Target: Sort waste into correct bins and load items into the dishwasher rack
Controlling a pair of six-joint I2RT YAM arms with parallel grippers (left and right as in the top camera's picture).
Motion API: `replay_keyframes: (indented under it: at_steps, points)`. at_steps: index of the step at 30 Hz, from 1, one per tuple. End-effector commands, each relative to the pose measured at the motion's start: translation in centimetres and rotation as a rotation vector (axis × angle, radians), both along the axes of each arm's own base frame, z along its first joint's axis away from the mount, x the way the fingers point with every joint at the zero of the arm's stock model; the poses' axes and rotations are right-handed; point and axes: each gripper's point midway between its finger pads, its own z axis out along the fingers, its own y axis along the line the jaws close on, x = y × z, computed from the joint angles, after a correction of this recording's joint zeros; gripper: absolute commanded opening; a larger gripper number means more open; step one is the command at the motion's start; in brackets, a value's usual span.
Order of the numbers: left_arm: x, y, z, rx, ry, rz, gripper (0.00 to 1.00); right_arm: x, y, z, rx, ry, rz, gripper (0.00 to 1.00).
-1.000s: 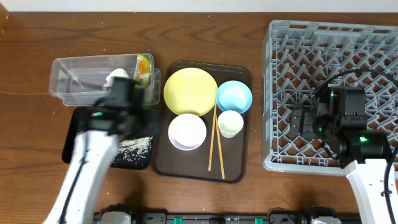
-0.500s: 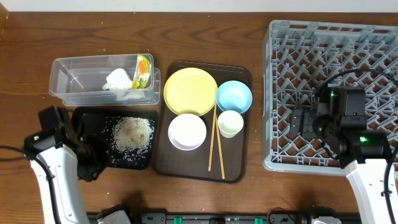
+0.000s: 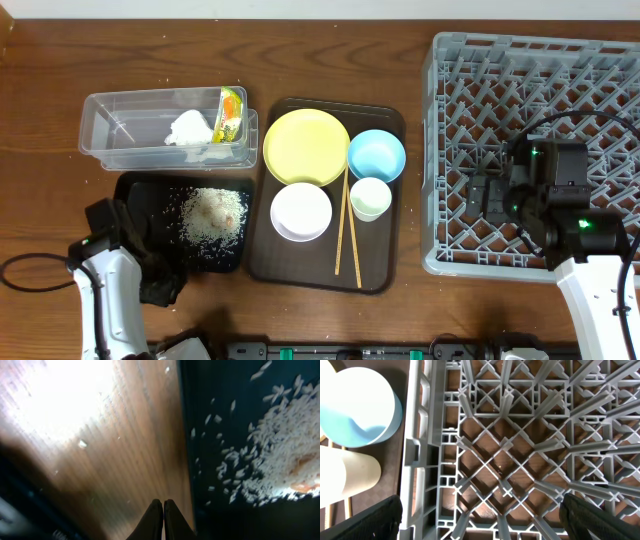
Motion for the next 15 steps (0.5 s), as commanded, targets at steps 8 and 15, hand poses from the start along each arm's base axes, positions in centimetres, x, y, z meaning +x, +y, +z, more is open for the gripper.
replay_keyframes:
  at_steps: [8, 15]
  points:
    - [4.2, 0.1, -1.0, -0.028, -0.194, 0.012, 0.07, 0.3, 0.2, 1.1, -0.006, -0.033, 0.015, 0.99]
    - [5.8, -0.5, -0.4, -0.075, -0.278, 0.003, 0.07, 0.3, 0.2, 1.1, -0.006, -0.033, 0.015, 0.99]
